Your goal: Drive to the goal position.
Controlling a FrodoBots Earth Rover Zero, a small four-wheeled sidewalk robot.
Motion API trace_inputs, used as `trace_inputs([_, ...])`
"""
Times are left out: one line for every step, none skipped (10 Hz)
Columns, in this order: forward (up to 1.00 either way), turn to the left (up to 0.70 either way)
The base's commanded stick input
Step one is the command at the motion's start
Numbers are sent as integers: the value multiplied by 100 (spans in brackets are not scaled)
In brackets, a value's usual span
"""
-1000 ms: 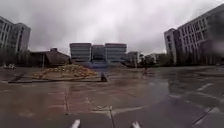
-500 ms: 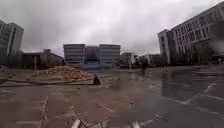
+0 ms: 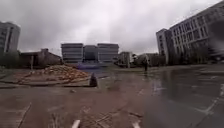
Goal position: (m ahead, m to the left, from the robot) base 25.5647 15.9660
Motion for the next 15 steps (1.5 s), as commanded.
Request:
trace_inputs([100, 0])
trace_inputs([100, 0])
trace_inputs([100, 0])
trace_inputs([100, 0])
trace_inputs([100, 0])
trace_inputs([100, 0])
trace_inputs([100, 0])
trace_inputs([100, 0])
trace_inputs([100, 0])
trace_inputs([100, 0])
trace_inputs([100, 0])
trace_inputs([100, 0])
trace_inputs([100, 0])
trace_inputs([100, 0])
trace_inputs([100, 0])
